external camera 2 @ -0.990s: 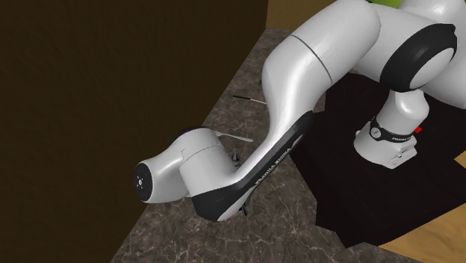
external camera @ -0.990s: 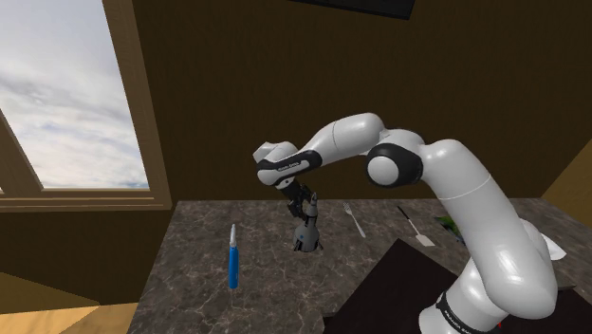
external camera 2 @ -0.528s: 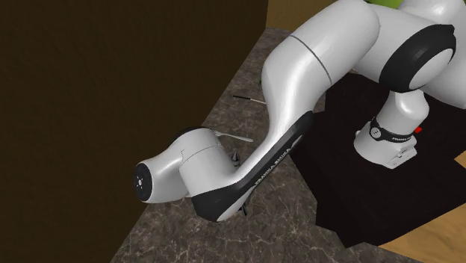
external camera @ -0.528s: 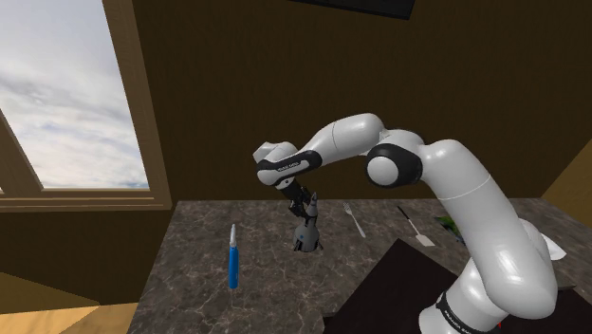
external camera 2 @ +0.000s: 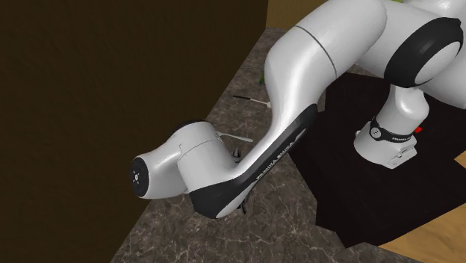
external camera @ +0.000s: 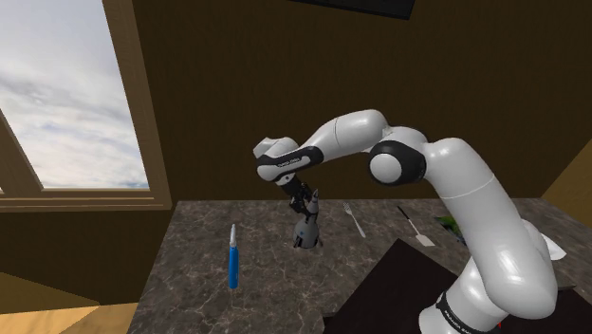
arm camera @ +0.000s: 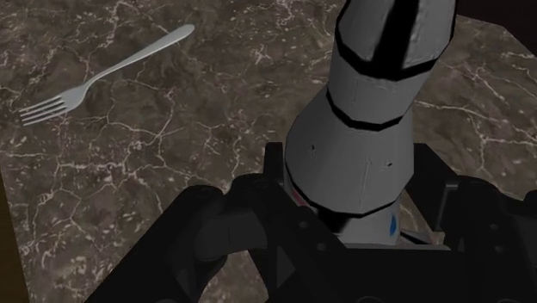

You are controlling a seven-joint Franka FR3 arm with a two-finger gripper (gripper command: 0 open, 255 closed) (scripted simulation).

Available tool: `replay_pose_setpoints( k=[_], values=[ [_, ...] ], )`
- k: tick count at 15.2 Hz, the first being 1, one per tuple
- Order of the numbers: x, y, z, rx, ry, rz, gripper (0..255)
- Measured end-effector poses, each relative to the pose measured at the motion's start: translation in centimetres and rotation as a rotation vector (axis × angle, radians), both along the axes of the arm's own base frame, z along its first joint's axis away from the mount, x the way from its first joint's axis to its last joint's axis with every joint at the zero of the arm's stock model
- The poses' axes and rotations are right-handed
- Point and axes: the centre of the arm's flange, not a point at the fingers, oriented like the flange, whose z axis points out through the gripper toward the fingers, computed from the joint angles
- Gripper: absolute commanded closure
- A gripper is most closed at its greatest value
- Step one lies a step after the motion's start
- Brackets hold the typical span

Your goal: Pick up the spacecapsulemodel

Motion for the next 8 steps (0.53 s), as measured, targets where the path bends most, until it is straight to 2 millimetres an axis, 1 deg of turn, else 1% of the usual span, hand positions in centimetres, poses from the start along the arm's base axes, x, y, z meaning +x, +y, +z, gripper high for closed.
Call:
replay_pose_setpoints(
  k=[8],
  values=[
    [-0.1, 0.0, 4.3, 0.0, 0.0, 0.0, 255]
  ],
)
